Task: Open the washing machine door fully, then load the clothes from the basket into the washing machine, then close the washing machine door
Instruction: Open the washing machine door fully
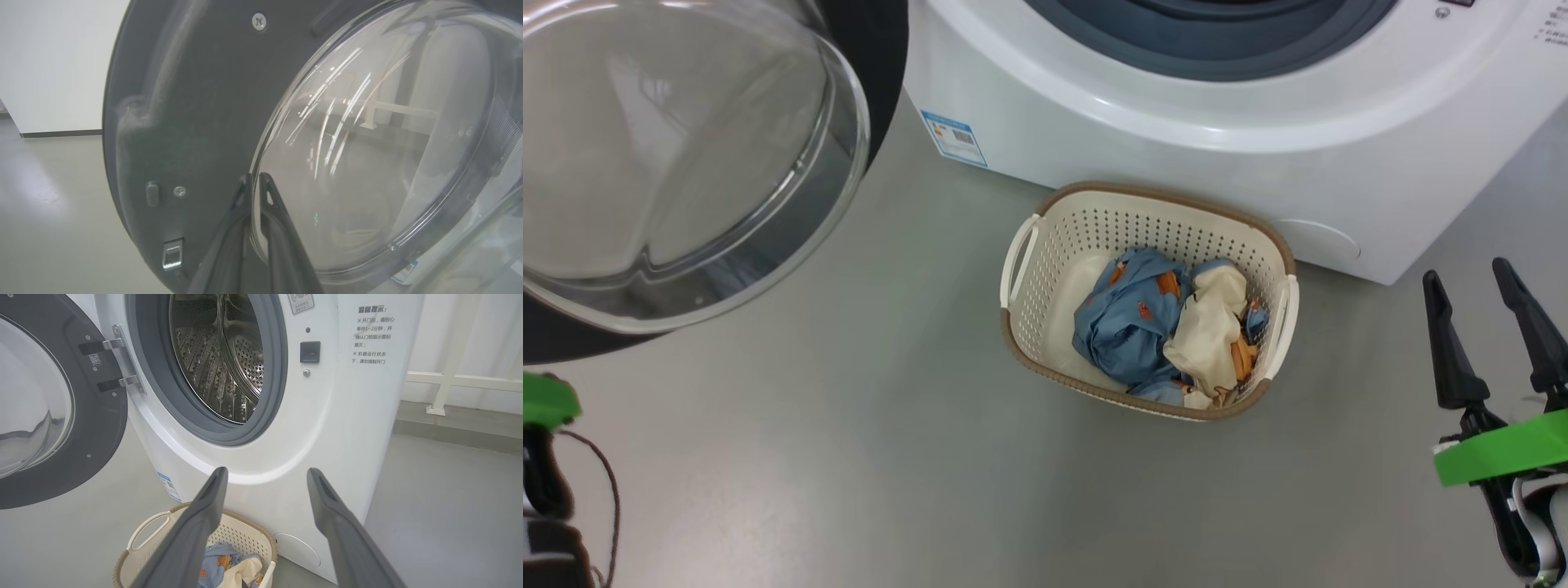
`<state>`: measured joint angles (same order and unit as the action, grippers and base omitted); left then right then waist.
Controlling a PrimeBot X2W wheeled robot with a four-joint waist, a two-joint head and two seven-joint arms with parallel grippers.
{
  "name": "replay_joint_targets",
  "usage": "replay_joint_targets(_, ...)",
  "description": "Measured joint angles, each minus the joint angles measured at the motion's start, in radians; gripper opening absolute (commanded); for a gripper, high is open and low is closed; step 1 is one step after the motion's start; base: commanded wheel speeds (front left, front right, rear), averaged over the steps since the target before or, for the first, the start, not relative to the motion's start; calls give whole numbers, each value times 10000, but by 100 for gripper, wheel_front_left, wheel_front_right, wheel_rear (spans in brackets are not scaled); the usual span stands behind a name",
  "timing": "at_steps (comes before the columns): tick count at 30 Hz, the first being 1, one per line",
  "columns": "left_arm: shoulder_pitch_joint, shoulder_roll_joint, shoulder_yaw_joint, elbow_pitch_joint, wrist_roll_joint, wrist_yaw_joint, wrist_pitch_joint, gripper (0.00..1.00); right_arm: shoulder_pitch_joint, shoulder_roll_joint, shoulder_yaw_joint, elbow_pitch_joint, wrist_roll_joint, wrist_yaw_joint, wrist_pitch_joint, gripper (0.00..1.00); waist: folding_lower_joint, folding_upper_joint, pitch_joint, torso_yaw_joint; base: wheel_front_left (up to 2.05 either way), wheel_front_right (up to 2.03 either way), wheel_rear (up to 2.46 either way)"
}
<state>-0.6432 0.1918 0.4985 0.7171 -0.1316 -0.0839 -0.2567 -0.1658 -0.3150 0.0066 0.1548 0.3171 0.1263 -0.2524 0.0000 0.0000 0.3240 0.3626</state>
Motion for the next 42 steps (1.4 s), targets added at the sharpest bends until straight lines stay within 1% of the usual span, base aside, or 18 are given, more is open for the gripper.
replay_joint_targets(4,614,-314,-27,-472,31,-203,2,0,353,96,25,61,2,0,0,100,-1,0,-352,31,0,0,0)
replay_joint_targets(6,907,-451,-117,-755,67,-236,0,0,421,178,38,82,2,0,0,100,-1,0,-530,40,0,0,0)
replay_joint_targets(8,1186,-587,-194,-1007,102,-313,2,16,532,276,58,79,2,0,0,100,-1,0,-704,42,0,0,0)
replay_joint_targets(10,1334,-614,-288,-1120,104,-314,2,30,569,305,75,84,4,0,0,100,-1,1,-787,38,0,0,0)
replay_joint_targets(11,1475,-650,-366,-1252,105,-343,2,41,577,314,82,82,4,0,0,100,-1,0,-870,33,0,0,0)
replay_joint_targets(12,1612,-692,-435,-1396,109,-403,2,48,578,318,75,73,8,0,0,100,-1,0,-948,25,0,0,0)
replay_joint_targets(14,1860,-809,-560,-1638,115,-405,2,86,607,324,67,67,15,0,0,100,-1,0,-1093,1,0,0,0)
replay_joint_targets(15,1988,-846,-662,-1760,115,-418,2,100,691,337,58,48,15,0,0,100,-1,0,-1160,-17,0,0,0)
replay_joint_targets(21,2663,-938,-1312,-2437,115,-447,2,100,983,594,-40,54,15,0,0,100,-1,0,-1461,-273,0,0,0)
replay_joint_targets(27,3431,-920,-2531,-3058,-190,-476,2,100,1107,700,-67,44,15,0,0,100,0,0,-1641,-732,0,0,0)
replay_joint_targets(33,4010,-736,-3687,-3745,-639,-476,2,100,1168,888,-81,44,15,0,0,100,0,0,-1744,-1307,0,0,0)
replay_joint_targets(37,4224,-533,-4059,-4125,-897,-477,2,100,1169,907,-111,27,15,0,0,100,0,0,-1781,-1750,0,0,0)
replay_joint_targets(42,4413,-424,-4454,-4428,-1058,-477,2,100,1176,951,-134,19,15,0,0,100,0,1,-1848,-2366,0,0,0)
